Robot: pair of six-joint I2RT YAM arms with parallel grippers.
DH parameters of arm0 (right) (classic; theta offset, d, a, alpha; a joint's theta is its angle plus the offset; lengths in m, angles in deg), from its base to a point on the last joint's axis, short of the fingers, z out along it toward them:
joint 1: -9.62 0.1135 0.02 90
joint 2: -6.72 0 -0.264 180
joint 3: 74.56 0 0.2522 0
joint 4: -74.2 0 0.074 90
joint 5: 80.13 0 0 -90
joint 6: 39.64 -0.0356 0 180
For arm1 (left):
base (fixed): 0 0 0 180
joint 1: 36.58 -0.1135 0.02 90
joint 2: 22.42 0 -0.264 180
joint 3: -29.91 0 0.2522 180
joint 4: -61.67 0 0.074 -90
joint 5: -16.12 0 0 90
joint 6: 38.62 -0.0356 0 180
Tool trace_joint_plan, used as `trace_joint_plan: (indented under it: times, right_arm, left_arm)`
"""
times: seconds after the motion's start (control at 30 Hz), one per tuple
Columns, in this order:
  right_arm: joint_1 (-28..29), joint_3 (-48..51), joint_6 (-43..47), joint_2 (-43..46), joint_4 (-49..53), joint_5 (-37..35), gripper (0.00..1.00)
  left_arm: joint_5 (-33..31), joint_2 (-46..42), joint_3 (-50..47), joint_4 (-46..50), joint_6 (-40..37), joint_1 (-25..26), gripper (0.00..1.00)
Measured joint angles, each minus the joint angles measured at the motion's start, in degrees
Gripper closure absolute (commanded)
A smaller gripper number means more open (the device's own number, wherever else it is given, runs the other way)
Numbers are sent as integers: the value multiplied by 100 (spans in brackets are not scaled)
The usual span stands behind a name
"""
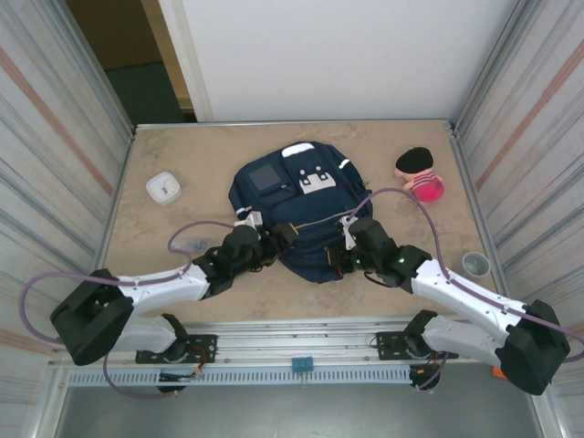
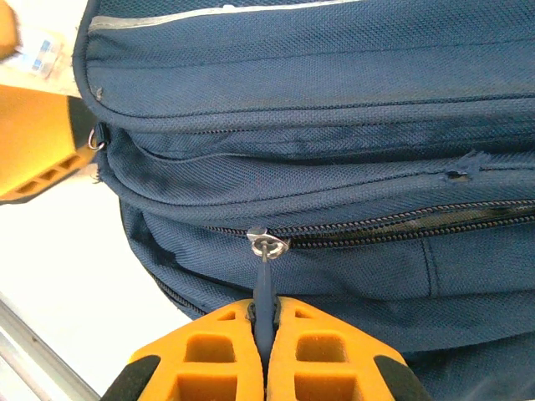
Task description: Pack the student bag
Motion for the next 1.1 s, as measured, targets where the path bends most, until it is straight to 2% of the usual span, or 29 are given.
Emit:
trace_joint_plan:
  times: [0.1, 0.27, 0.37, 0.43, 0.57, 0.73, 1.1]
  right_arm:
    - [0, 0, 2, 0, 0, 0, 100]
    - [0, 0, 2, 0, 0, -2, 100]
    - [0, 0, 7, -2, 0, -26, 98]
    - [-7, 0, 22, -37, -2, -72, 94]
    - [-17, 0, 116, -280, -42, -133, 85]
    - [-140, -48, 267, -581, -96, -125, 79]
    - [-459, -291, 546, -1056, -168, 98, 74]
  left_arm:
    - [24, 278, 4, -142, 61, 0, 30]
    - [33, 673, 66, -431, 140, 0, 65]
    - [42, 857, 155, -485, 238, -2, 80]
    - [63, 931, 188, -505, 269, 0, 85]
    - [129, 1008, 229, -549, 293, -2, 87]
    - [177, 1008, 240, -544, 289, -2, 87]
    - [188, 883, 240, -494, 284, -7, 87]
